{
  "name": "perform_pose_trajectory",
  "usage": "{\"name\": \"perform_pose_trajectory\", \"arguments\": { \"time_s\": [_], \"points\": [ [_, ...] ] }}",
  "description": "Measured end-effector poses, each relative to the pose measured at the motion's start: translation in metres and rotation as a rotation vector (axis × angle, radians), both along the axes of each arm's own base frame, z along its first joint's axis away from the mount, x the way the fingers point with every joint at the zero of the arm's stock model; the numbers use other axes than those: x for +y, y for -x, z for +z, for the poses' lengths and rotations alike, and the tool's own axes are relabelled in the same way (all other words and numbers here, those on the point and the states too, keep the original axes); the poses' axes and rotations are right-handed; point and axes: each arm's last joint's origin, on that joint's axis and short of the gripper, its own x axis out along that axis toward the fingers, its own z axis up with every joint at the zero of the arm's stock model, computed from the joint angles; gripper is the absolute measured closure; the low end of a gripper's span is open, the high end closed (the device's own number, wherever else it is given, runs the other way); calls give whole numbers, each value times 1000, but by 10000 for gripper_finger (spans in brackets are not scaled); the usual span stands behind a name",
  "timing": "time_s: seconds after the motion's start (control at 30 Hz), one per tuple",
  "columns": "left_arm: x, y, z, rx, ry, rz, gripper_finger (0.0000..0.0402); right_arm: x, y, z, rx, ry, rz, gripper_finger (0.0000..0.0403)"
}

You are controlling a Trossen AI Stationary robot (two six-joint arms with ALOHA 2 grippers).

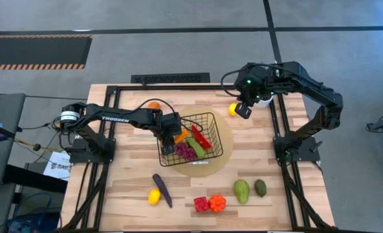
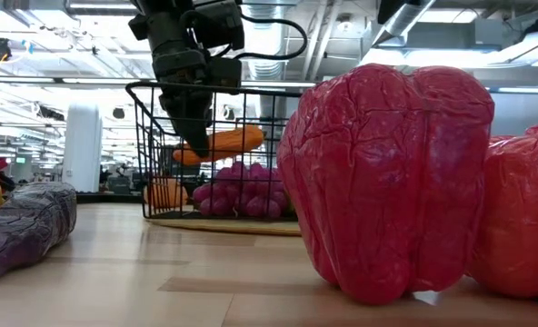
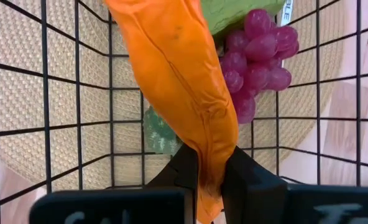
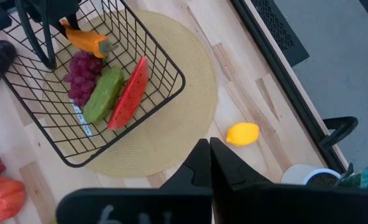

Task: Build produce basket
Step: Put the orange chili pepper into the wire basket

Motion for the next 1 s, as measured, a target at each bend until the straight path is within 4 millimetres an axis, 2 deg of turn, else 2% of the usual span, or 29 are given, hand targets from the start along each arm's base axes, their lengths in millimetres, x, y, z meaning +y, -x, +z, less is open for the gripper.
{"name": "perform_pose_trajectory", "arguments": {
  "time_s": [0.33,0.6,1.0],
  "points": [
    [-3,-8,3,-89,34,-9,382,0,0,0,-1,-3,-5,399],
    [-4,-8,3,-87,44,-9,364,0,0,0,-2,-4,-7,398],
    [-1,-8,2,-81,-20,37,361,0,0,0,-2,-4,-7,399]
  ]
}}
